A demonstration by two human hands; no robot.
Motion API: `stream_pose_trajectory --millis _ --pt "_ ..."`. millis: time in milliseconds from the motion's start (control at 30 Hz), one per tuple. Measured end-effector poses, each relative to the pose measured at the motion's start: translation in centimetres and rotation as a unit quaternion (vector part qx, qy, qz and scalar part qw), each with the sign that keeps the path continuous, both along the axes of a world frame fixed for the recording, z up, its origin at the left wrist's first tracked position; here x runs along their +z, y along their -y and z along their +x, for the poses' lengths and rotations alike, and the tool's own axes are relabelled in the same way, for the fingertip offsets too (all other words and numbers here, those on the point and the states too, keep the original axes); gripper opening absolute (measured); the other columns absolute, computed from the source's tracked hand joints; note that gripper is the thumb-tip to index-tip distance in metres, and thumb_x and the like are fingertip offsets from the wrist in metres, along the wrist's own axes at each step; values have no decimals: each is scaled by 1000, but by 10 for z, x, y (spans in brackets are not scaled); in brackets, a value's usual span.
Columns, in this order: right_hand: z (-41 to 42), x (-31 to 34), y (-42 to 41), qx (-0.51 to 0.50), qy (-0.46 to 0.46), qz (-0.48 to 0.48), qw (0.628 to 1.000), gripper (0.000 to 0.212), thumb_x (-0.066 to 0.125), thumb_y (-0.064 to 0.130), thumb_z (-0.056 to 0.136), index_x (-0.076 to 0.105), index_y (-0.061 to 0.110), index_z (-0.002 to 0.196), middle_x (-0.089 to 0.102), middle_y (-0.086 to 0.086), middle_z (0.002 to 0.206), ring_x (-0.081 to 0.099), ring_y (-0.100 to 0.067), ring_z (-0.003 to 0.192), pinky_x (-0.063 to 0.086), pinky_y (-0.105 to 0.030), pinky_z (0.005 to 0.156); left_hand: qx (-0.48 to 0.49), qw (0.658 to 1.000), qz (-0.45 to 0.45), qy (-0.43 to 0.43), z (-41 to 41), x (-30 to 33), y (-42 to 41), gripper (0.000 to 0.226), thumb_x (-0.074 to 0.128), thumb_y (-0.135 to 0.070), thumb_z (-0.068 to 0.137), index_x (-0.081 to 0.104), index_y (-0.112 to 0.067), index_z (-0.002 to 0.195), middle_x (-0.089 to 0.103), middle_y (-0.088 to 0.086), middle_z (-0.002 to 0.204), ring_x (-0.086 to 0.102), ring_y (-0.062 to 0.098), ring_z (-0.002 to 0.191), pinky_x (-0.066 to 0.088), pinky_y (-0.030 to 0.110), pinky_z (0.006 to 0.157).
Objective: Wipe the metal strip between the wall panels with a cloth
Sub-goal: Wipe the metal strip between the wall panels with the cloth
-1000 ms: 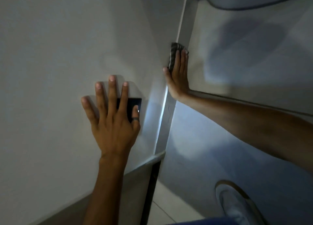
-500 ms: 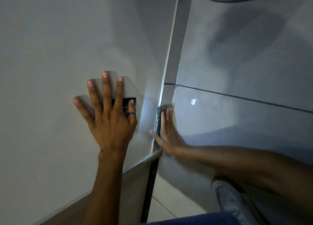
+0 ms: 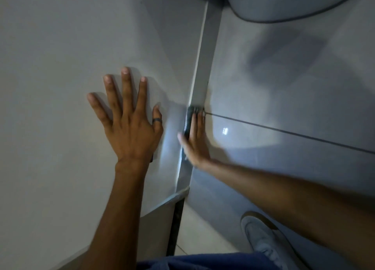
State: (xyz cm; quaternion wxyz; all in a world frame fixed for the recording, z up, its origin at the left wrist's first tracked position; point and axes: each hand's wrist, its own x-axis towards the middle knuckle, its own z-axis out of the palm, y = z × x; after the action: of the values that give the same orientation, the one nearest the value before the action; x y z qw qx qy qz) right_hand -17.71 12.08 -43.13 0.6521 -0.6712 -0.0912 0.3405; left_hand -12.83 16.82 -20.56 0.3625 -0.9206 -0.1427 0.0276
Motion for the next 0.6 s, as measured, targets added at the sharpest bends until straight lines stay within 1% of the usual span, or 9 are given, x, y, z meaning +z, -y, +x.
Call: stream_pose_trajectory --millis 67,133,200,233,300,367,400,500,600 --pt "-68 5 23 105 -7 15 994 93 39 61 102 -33 31 153 -43 4 162 -33 -16 155 -2 -52 132 -5 1000 10 -22 -3 6 -2 72 34 -55 112 9 -31 174 -1 5 182 1 36 166 -14 58 127" --pt "-113 5 43 196 25 29 980 95 34 64 102 -46 32 143 -56 8 152 -45 -14 148 -5 -53 131 -5 999 19 -33 -9 10 -1 70 32 -55 112 7 -32 174 -4 3 182 -3 33 166 -22 54 127" --pt "-112 4 43 192 26 32 980 93 33 61 104 -45 29 143 -56 4 152 -44 -17 149 -4 -53 131 -1 999 19 -32 -10 9 0 71 31 -55 111 8 -31 174 -5 2 182 -5 32 166 -24 53 127" --pt "-93 4 36 163 36 22 986 91 36 57 105 -37 25 149 -50 -3 157 -39 -22 152 -2 -53 131 0 999 15 -33 -9 9 0 72 32 -55 111 9 -31 174 -4 3 182 -5 32 166 -20 55 128" --pt "-28 10 17 67 35 3 997 87 42 48 106 -17 12 159 -27 -11 168 -21 -29 159 1 -52 132 0 999 12 -37 -8 11 2 73 34 -55 111 8 -30 174 -4 4 182 -4 33 166 -13 58 128" --pt "58 10 -2 -28 28 -25 999 80 40 46 105 -1 6 161 -7 -16 172 -7 -33 161 3 -50 133 -10 999 21 -32 -10 10 2 73 34 -55 110 11 -28 174 -2 5 182 -3 33 167 -16 55 128" --pt "105 9 -10 -60 38 -37 997 79 35 50 104 3 6 162 -1 -17 173 -2 -34 161 4 -49 133 -11 999 24 -27 -9 9 2 73 34 -55 109 14 -28 174 0 5 182 -3 33 167 -20 54 129" --pt "219 8 -17 -91 33 -54 994 80 24 61 101 -1 16 163 -3 -10 174 -3 -27 162 3 -46 133 -13 999 29 -18 -7 6 1 72 36 -55 108 20 -27 173 3 5 182 -6 31 167 -25 50 128" --pt "244 8 -19 -80 47 -48 994 79 27 53 102 -2 12 162 -5 -15 174 -5 -31 161 4 -51 132 -3 999 31 -8 -4 0 1 72 37 -56 109 19 -29 173 1 4 182 -17 27 165 -22 54 129"
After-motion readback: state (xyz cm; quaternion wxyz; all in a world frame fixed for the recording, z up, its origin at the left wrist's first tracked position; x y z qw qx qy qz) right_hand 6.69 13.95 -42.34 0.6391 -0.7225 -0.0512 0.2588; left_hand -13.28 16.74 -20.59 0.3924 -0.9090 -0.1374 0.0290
